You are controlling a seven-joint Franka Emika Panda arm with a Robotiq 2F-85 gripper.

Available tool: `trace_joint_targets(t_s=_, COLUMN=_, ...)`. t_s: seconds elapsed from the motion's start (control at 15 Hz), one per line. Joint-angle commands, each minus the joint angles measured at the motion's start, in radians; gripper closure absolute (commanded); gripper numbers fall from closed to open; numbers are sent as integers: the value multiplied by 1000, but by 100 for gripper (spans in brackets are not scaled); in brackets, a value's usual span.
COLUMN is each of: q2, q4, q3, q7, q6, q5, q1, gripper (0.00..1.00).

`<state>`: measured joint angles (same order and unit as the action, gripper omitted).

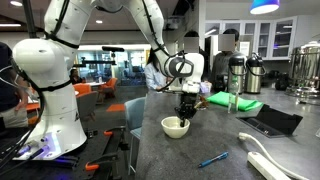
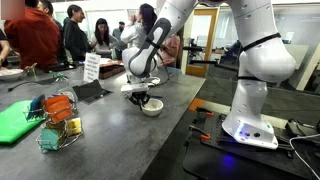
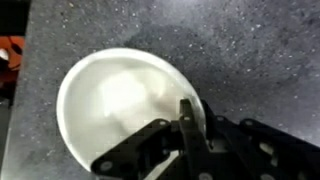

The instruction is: Move the bowl backwards

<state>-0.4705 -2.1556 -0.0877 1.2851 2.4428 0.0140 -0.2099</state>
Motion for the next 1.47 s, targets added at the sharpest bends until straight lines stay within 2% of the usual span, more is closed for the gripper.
trace_joint_targets(t_s=0.0, q2=9, q4=-7, q3=-24, q7=21, q6=14, q5=-43, q1=-21, gripper=100)
trace_joint_targets(t_s=0.4, q2=-29, q4=80, q3=-29, q7=-79, q6=-49, q5=-119, q1=2, gripper=97)
trace_joint_targets(t_s=0.93, q2=-190, q4=368, q3=-19, q7=-362, q6=-154, q5=-104, q1=55, gripper=97)
trace_joint_targets(t_s=1.2, q2=-261, q4=487, q3=-18, q7=-448, q6=-207, q5=-97, q1=45, gripper=97)
trace_joint_targets(t_s=1.4, q2=-290, q4=538, q3=-21, q7=-458, q6=-260, q5=-103, q1=24, gripper=97)
